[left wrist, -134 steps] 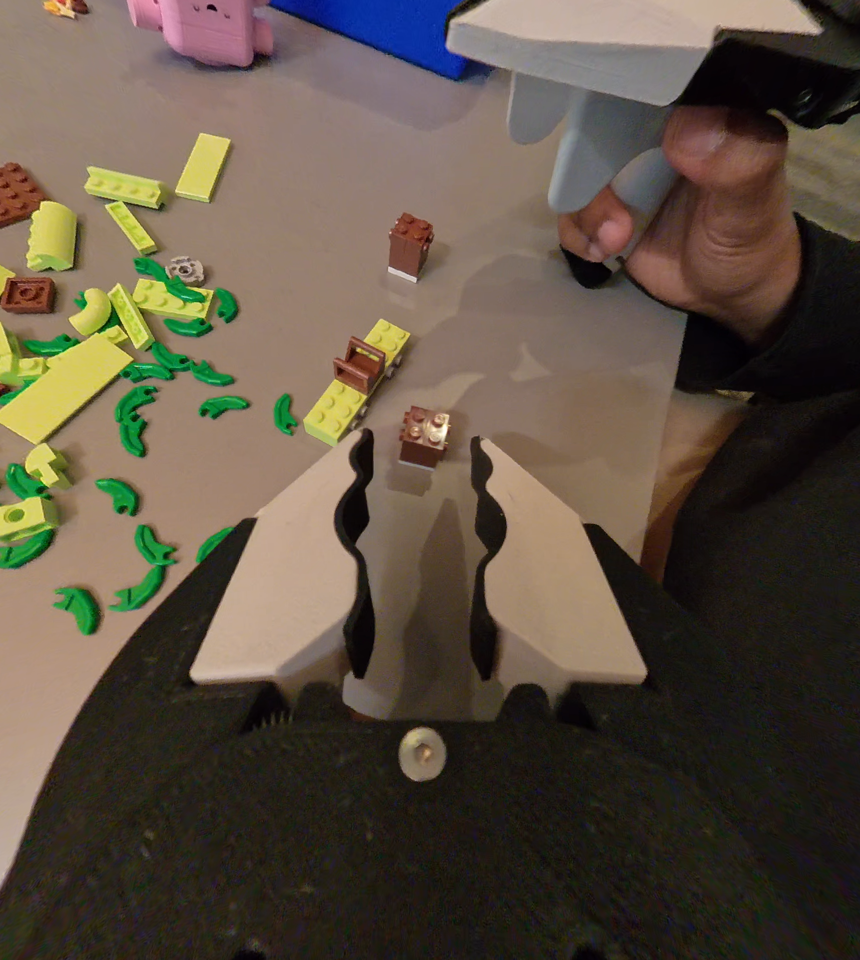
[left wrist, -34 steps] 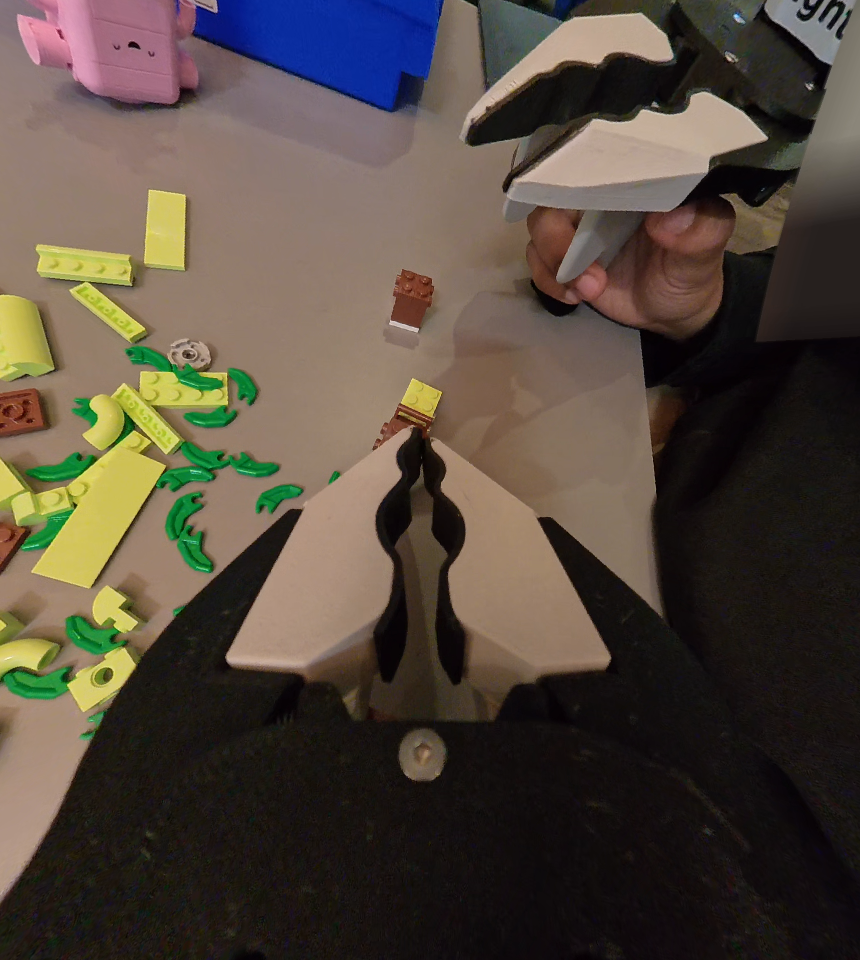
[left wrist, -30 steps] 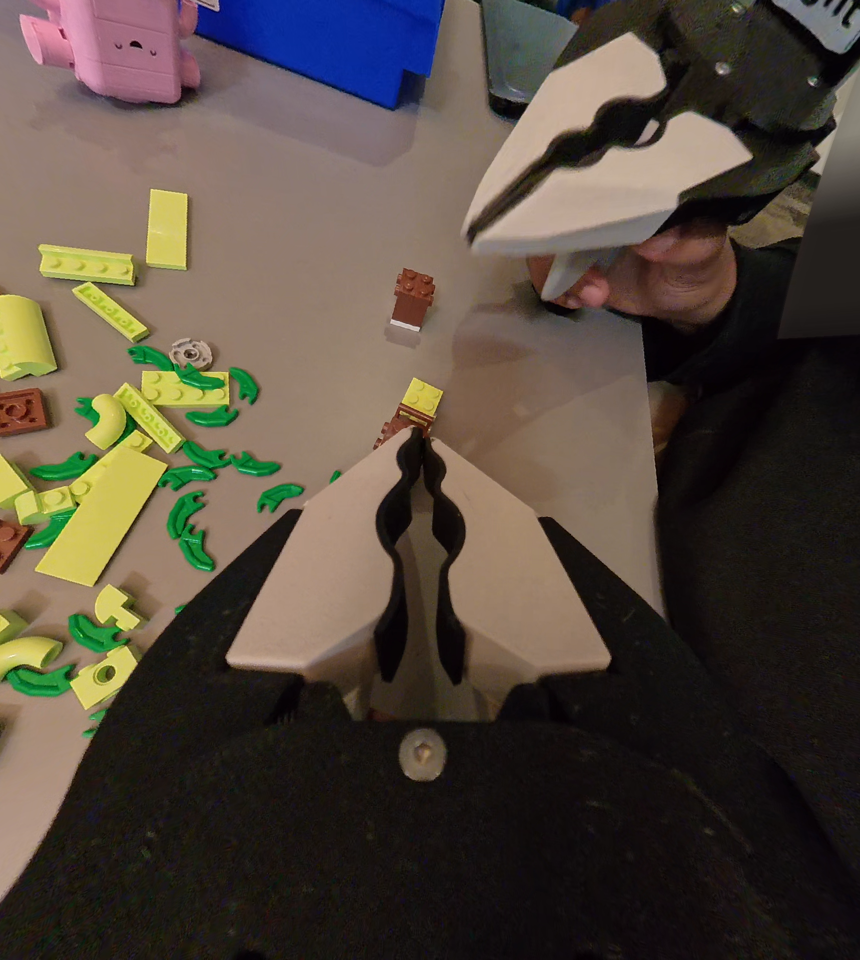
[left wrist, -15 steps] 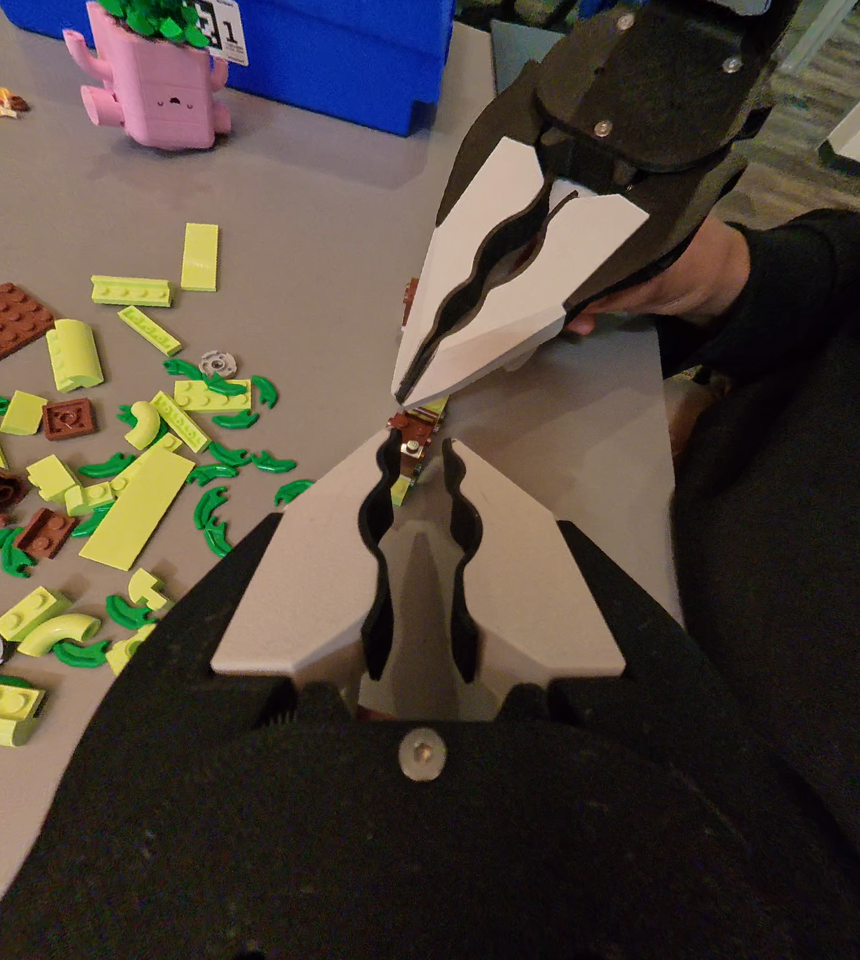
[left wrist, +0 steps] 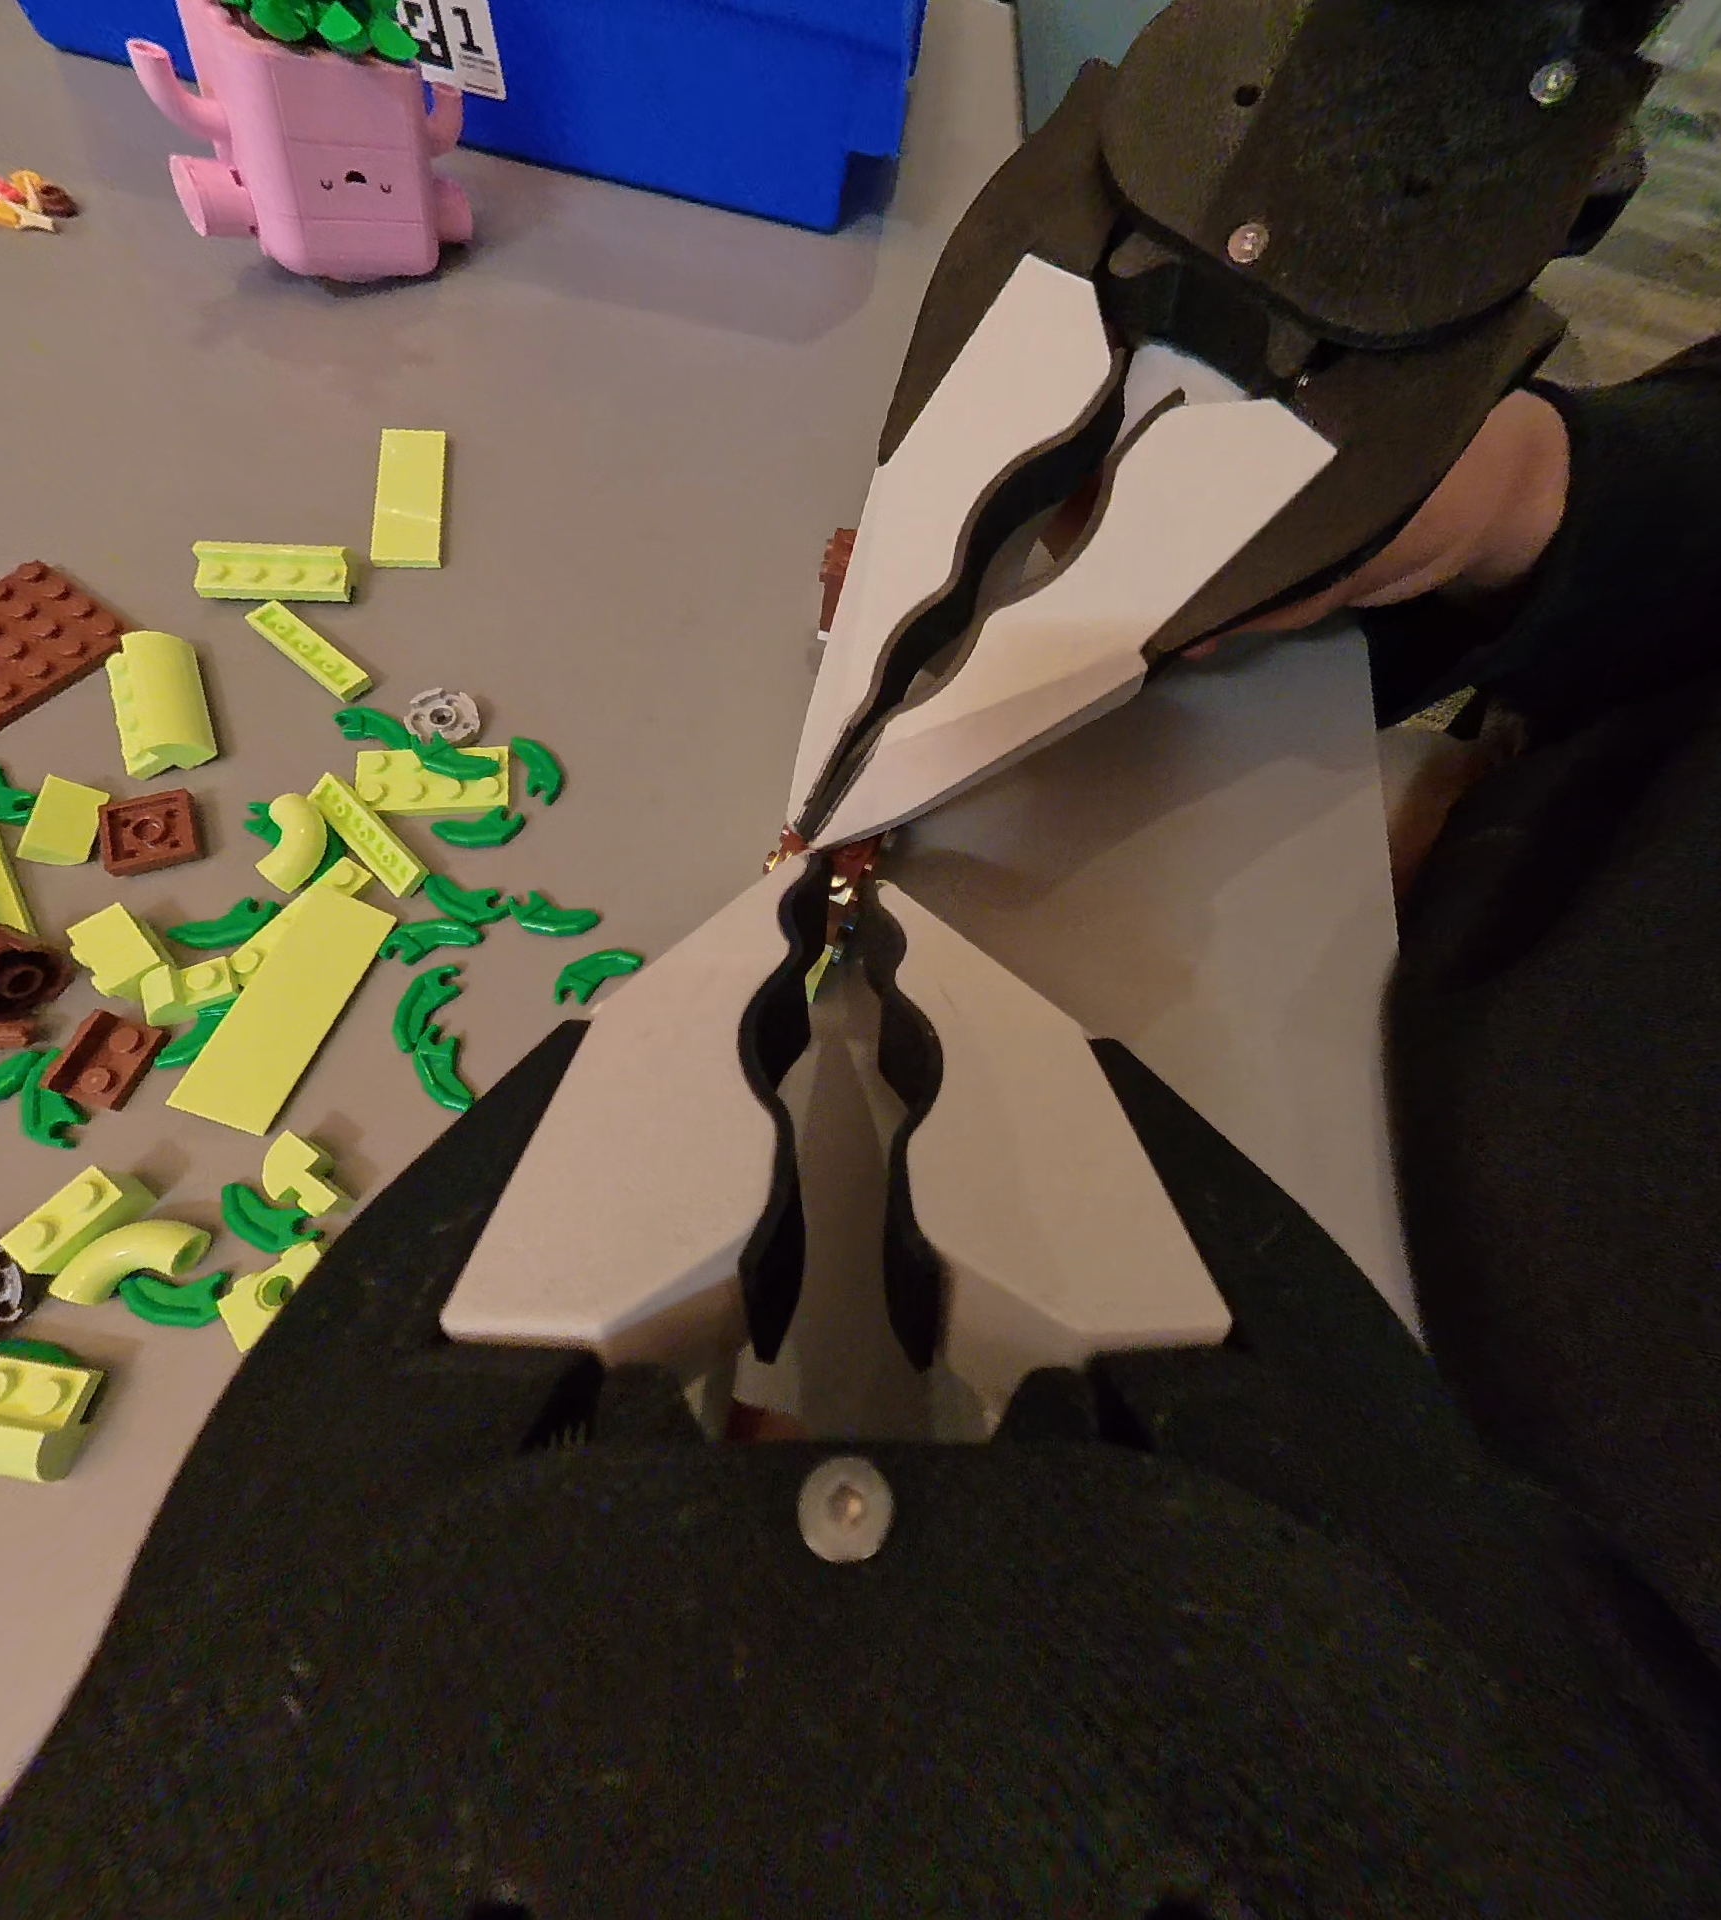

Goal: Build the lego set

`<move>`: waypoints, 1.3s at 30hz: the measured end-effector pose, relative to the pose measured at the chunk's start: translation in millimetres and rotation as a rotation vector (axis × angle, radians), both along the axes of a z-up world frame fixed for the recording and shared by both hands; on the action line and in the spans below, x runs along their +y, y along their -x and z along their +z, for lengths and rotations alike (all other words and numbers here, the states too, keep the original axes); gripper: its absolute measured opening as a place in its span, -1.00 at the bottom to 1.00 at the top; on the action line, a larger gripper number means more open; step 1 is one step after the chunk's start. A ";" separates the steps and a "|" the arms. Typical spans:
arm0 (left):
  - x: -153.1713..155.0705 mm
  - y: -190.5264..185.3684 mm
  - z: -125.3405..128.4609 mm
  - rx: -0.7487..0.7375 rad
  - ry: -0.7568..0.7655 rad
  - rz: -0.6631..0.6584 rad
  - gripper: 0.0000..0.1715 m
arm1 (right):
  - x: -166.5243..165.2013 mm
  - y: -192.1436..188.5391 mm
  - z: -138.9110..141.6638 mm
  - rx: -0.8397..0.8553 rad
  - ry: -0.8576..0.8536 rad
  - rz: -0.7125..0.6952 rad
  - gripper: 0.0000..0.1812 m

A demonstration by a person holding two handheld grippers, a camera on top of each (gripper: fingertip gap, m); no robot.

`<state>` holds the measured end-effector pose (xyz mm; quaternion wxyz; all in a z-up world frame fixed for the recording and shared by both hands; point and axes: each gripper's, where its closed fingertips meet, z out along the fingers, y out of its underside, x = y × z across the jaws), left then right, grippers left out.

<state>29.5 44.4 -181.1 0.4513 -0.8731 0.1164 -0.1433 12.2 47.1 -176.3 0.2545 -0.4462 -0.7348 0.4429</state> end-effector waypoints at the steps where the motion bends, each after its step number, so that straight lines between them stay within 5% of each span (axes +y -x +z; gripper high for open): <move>1: 0.0 0.1 -0.2 0.002 0.000 0.003 -0.96 | 0.0 0.0 -0.1 0.004 -0.011 0.003 -1.00; 30: -3.7 3.4 -7.2 0.141 -0.003 0.029 -0.95 | -1.2 -1.3 -4.1 -0.047 -0.152 0.011 -1.00; 33: -3.1 1.8 -5.3 0.080 -0.003 0.028 -0.94 | -1.4 -1.1 -3.5 -0.040 -0.161 0.003 -1.00; 39: -9.0 -5.0 3.7 -0.188 0.051 -0.028 -0.58 | -2.6 0.0 9.3 0.013 -0.132 0.012 -0.96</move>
